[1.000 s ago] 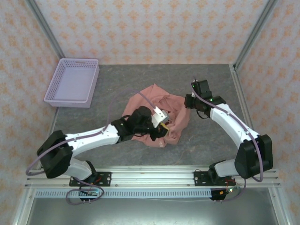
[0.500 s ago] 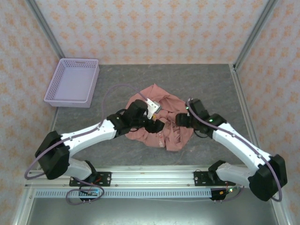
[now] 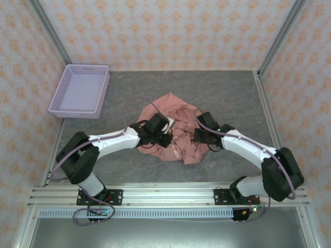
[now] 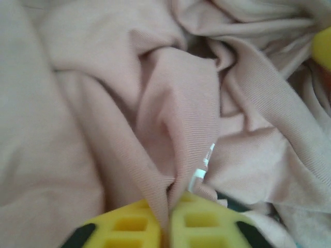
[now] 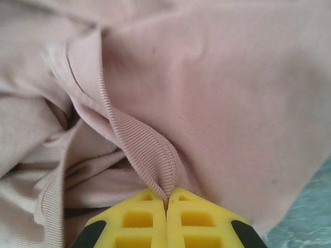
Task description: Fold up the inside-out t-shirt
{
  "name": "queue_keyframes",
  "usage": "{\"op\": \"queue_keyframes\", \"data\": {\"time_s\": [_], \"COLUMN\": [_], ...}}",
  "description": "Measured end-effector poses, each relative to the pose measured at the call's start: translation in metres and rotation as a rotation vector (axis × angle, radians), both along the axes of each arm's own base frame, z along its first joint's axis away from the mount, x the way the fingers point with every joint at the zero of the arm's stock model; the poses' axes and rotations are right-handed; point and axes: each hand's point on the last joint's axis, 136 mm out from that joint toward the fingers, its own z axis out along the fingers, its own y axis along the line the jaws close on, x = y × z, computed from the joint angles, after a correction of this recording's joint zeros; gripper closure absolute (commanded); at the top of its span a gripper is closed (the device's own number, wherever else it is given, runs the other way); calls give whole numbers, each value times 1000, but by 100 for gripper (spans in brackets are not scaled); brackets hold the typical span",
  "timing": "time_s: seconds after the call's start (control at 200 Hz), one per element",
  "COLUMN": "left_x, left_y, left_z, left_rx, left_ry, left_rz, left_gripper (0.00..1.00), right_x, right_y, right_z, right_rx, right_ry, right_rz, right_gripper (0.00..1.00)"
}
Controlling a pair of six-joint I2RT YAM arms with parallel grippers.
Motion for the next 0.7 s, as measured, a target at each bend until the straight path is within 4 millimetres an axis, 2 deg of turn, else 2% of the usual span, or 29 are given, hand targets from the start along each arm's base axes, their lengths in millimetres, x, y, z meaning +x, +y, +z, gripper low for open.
{"op": "queue_keyframes", "data": {"time_s": [0.085,0.16,0.23,0.3,0.405,0.485,0.555,0.595,0.625,0.7], "left_x": [9,18,26,34,41,41,41,41,42,43], "left_y": [21,37,53,73,115,144,158,163,167,175], "left_z": [16,40,71,111,165,186,183,174,163,126], "left_rx": [-30,-65,-100,-146,-189,-174,-131,-98,-64,45], "left_ry": [-33,-90,-177,-290,-465,-550,-563,-553,-531,-447], "left_rz": [58,104,151,216,353,454,508,529,544,567], "left_gripper": [100,100,100,100,100,100,100,93,83,62], "right_x": [15,26,32,34,35,35,37,37,38,40], "right_y": [-9,-16,-22,-26,-30,-31,-26,-20,-15,-1], "right_z": [44,97,151,200,254,269,264,255,247,220], "right_rx": [45,95,145,189,215,209,203,205,211,234], "right_ry": [-118,-254,-385,-497,-614,-642,-620,-586,-557,-468], "right_rz": [-19,-28,-30,-23,-5,14,47,76,97,156], "right_gripper": [100,100,100,100,100,100,100,100,100,100]}}
